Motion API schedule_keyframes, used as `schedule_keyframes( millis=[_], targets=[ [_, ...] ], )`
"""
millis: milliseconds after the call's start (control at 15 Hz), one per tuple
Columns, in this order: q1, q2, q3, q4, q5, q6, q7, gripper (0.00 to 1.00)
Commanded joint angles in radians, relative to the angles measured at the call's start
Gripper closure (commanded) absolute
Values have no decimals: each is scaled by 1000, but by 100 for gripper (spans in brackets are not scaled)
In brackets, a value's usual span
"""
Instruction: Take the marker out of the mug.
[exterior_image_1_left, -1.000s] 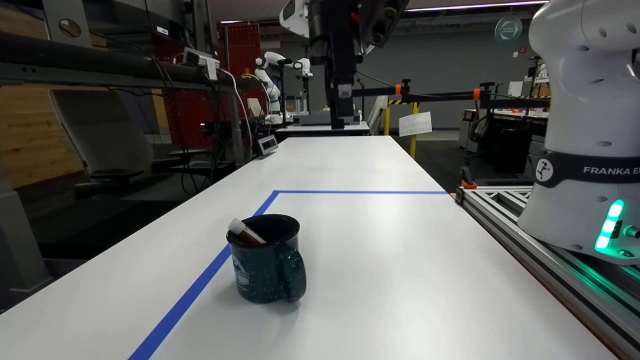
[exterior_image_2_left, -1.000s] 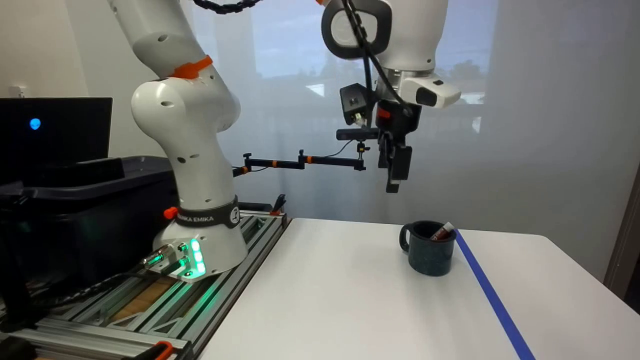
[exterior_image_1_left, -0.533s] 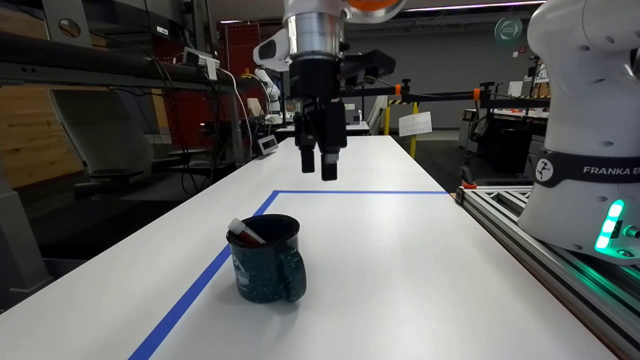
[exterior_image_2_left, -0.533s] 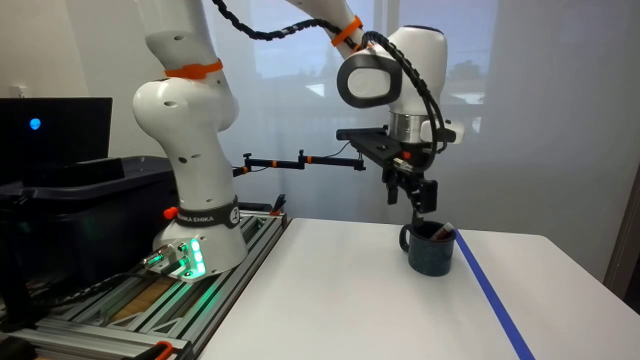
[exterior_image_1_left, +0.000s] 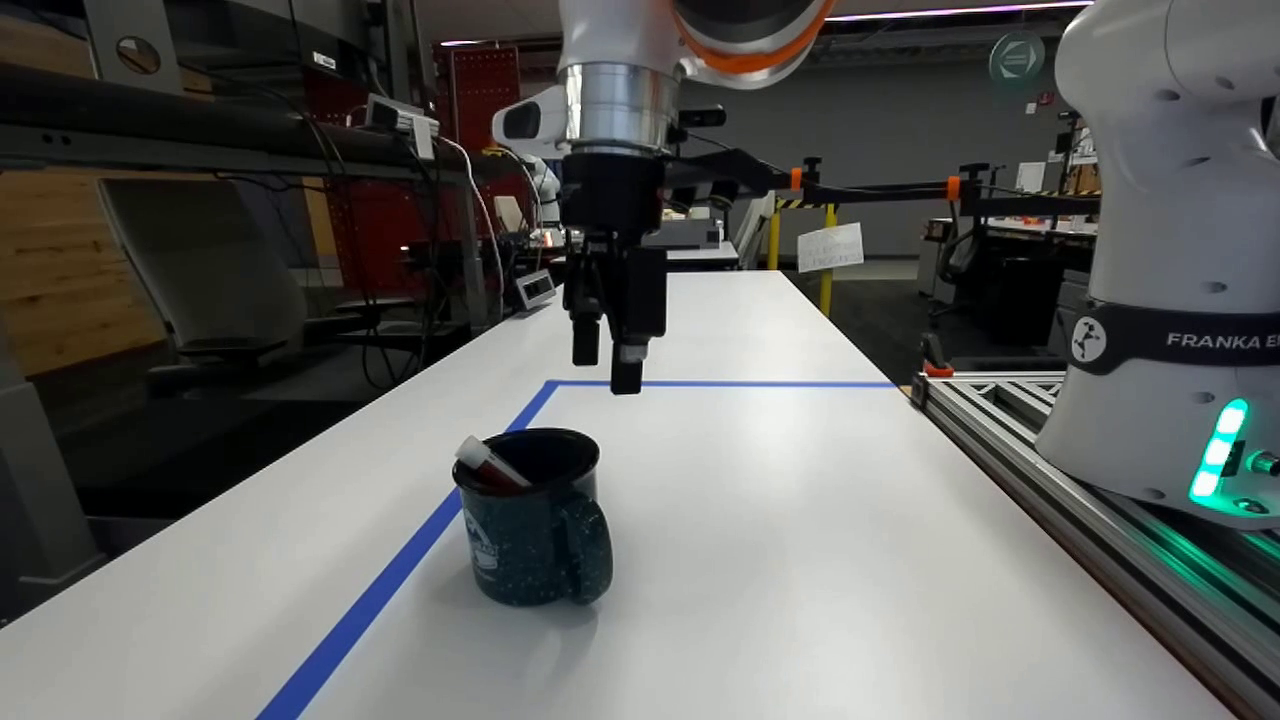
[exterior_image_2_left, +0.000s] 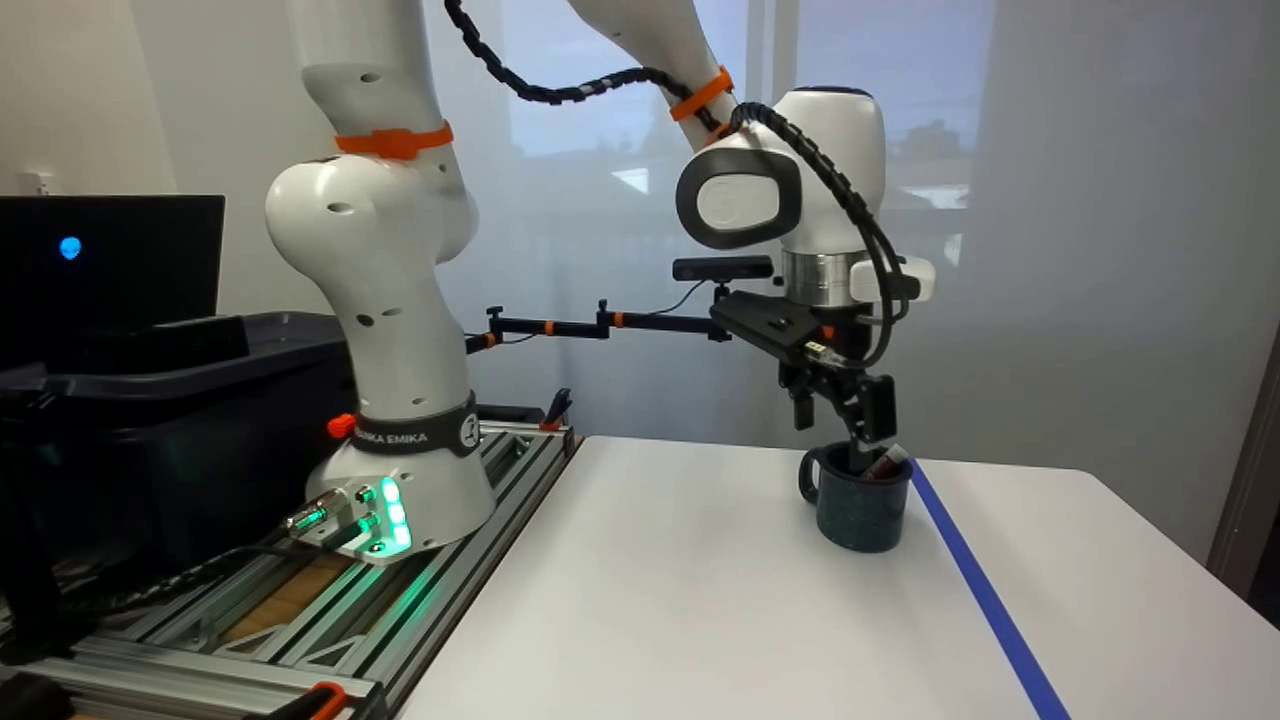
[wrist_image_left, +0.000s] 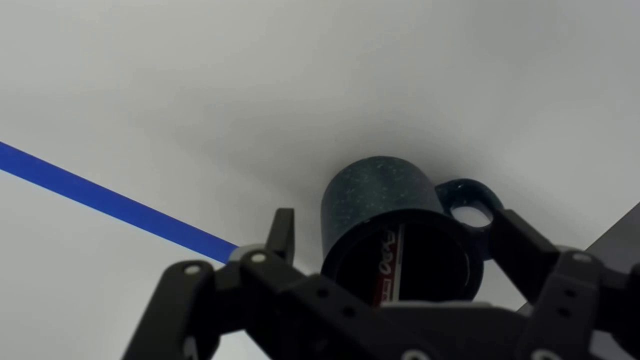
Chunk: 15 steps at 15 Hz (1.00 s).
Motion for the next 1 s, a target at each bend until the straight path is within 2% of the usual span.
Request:
schedule_keyframes(
  millis=[0,267,467,667,867,933],
  targets=[
    [-17,-1,17,1,-1,-3,2,0],
    [3,17,45,15,48,54,-40,0],
    [1,29,67,23,28,106,-17,0],
    [-8,81,81,22,-42,237,74,0],
    [10,161,72,31,-47,391,135,0],
    [20,184,65,35,-54,430,165,11]
  ],
)
